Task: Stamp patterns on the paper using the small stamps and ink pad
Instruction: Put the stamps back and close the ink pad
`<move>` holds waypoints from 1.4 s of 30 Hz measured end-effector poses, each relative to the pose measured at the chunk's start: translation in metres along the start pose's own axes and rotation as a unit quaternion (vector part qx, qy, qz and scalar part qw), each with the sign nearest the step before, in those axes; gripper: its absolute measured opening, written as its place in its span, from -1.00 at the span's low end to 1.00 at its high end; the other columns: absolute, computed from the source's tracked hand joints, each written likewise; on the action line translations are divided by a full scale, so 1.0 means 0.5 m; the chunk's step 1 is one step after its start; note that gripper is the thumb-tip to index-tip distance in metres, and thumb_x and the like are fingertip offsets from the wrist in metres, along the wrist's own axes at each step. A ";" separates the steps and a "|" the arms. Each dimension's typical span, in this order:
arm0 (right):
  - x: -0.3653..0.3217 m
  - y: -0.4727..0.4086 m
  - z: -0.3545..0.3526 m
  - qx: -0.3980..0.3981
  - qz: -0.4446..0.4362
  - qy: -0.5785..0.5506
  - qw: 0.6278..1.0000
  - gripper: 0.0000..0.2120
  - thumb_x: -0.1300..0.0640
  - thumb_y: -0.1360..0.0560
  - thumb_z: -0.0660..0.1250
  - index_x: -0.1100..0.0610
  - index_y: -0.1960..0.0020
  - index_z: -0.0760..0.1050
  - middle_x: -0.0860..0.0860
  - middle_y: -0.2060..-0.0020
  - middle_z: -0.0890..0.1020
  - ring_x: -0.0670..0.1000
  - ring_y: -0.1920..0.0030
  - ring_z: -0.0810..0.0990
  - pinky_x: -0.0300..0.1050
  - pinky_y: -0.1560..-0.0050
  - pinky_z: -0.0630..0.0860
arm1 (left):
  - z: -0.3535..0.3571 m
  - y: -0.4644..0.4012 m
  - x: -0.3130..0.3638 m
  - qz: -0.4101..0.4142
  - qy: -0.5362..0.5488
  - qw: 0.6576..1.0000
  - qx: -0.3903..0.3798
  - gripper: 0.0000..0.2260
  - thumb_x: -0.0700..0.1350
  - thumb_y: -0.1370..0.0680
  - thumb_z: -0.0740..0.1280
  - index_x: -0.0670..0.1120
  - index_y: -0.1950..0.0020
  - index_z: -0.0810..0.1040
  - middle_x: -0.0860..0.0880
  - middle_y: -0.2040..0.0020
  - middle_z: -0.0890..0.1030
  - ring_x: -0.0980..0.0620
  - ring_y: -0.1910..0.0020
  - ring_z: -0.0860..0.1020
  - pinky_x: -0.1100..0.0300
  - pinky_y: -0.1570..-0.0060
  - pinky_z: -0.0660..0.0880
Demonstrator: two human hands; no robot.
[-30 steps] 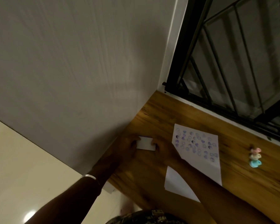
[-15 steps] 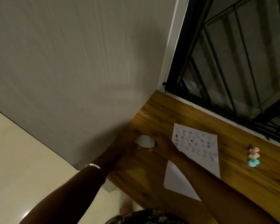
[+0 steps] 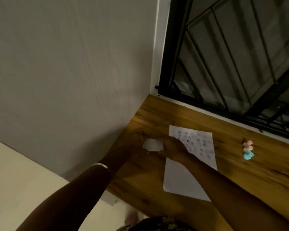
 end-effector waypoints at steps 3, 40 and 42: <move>0.033 0.035 -0.040 0.032 0.027 0.020 0.999 -0.46 0.04 -0.39 0.39 -0.01 -0.35 0.39 0.06 -0.32 0.47 0.12 -0.30 0.45 0.11 -0.35 0.37 | 0.006 -0.011 0.075 -0.009 0.014 1.000 -0.005 -0.01 0.34 -0.30 0.44 -0.10 -0.55 0.12 -0.15 -0.55 0.18 -0.14 -0.51 0.17 -0.03 -0.51 0.04; 0.533 0.490 -0.231 0.154 0.197 0.015 0.968 -0.53 0.14 -0.37 0.45 0.02 -0.24 0.41 0.11 -0.27 0.52 0.14 -0.20 0.52 0.04 -0.10 0.54 | 0.262 -0.082 0.734 0.273 -0.117 0.955 0.013 -0.46 0.06 -0.48 0.39 -0.05 -0.40 0.36 -0.09 -0.35 0.46 -0.12 -0.32 0.43 -0.05 -0.26 0.45; 0.534 0.480 -0.233 0.150 0.193 0.013 0.970 -0.53 0.13 -0.36 0.45 0.01 -0.23 0.41 0.10 -0.26 0.52 0.14 -0.19 0.52 -0.01 -0.07 0.52 | 0.265 -0.087 0.729 0.265 -0.118 0.957 0.009 -0.43 0.06 -0.50 0.37 -0.05 -0.45 0.30 -0.10 -0.40 0.42 -0.13 -0.36 0.40 -0.06 -0.29 0.43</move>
Point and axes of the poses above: each hand's wrist, its own y-axis away from the middle knuckle, its own z-axis out of the palm, x = y × z, the point moved 1 cm from there along -y, towards the middle knuckle
